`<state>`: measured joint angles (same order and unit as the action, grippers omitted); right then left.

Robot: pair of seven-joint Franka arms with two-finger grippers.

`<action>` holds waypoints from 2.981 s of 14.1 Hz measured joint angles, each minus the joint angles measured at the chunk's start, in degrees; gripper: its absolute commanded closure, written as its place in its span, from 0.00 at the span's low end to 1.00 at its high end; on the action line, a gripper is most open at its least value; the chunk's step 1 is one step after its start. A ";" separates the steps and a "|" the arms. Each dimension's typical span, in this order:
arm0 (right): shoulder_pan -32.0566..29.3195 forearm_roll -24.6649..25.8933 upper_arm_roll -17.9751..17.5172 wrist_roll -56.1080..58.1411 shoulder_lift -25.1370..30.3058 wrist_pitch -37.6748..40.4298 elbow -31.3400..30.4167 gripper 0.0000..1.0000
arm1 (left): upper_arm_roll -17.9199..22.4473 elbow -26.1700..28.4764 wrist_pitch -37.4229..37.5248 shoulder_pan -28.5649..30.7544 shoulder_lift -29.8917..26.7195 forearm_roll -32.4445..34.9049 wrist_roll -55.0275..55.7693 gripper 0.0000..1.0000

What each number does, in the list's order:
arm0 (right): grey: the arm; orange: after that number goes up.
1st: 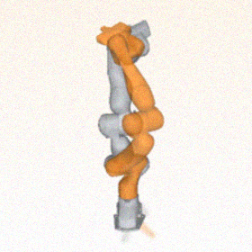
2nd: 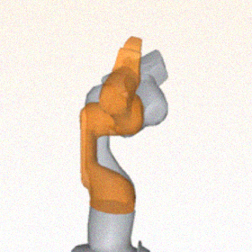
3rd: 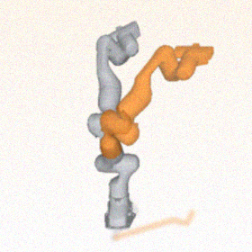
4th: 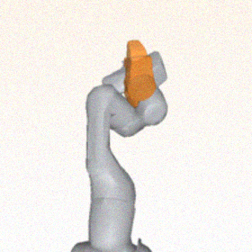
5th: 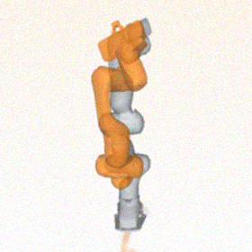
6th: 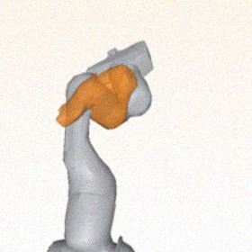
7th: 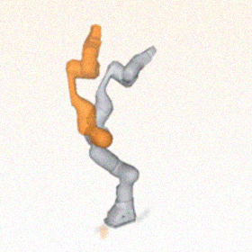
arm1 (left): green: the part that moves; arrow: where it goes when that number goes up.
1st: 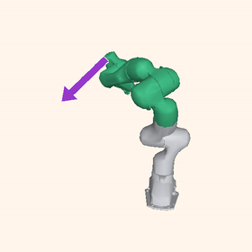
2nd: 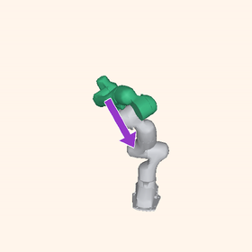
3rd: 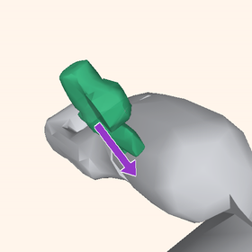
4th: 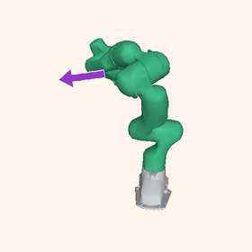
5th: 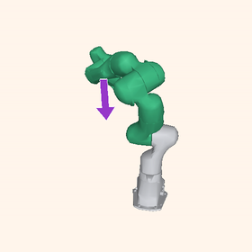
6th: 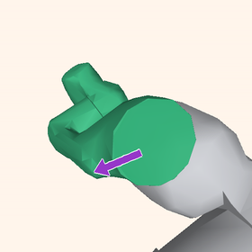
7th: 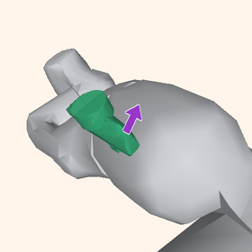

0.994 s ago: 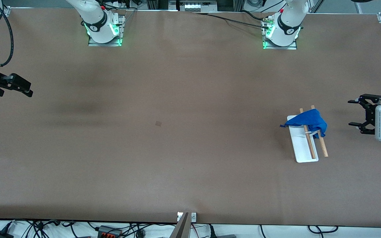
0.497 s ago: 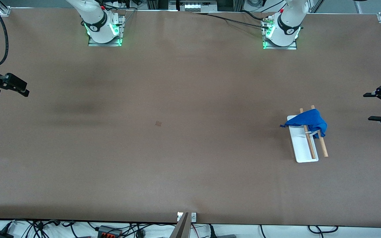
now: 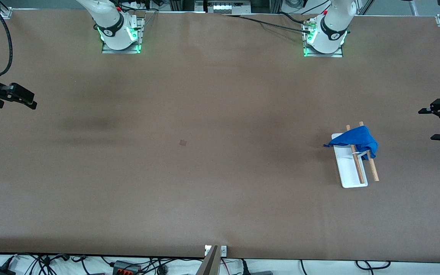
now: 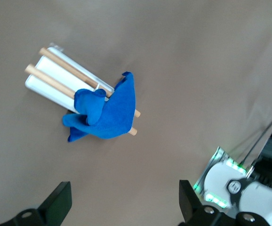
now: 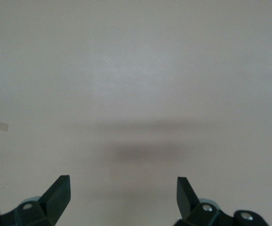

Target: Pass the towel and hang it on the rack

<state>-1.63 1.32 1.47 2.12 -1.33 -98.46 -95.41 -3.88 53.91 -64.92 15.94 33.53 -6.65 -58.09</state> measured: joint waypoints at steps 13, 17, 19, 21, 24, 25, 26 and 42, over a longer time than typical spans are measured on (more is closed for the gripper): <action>0.00 0.01 -0.04 0.00 0.05 0.96 -0.16 0.00 | 9.73 23.23 -6.83 -14.19 -22.56 2.16 54.81 0.00; 0.00 0.01 -0.03 0.00 0.05 0.93 -0.16 0.00 | 9.15 23.73 -7.07 -14.71 -22.85 2.22 58.96 0.00; 0.00 0.01 -0.04 0.00 0.07 0.87 -0.15 0.00 | 9.13 23.84 -6.38 -14.86 -22.84 2.22 59.01 0.00; -0.01 0.01 -0.02 -0.01 0.26 0.85 -0.14 0.00 | 9.09 23.83 -5.98 -15.11 -22.87 2.22 59.13 0.00; -0.01 0.01 -0.02 -0.01 0.65 0.96 -0.16 0.00 | 8.99 23.84 -5.98 -15.19 -23.60 2.22 61.27 0.00; 0.00 0.01 -0.09 -0.01 0.66 0.96 -0.20 0.00 | 8.97 23.96 -5.94 -15.19 -24.11 2.22 62.85 0.00; 0.01 0.01 -0.24 -0.01 0.66 0.96 -0.35 0.00 | 8.97 24.28 -5.97 -15.16 -24.75 2.22 64.42 0.00; 0.06 0.00 -0.68 -0.03 0.66 0.69 -0.97 0.00 | -2.08 34.52 -15.03 -9.26 -32.47 8.77 69.07 0.00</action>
<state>-1.57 1.32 0.79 2.09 -0.67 -97.77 -96.38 -5.96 88.43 -79.95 6.68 1.06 2.12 10.98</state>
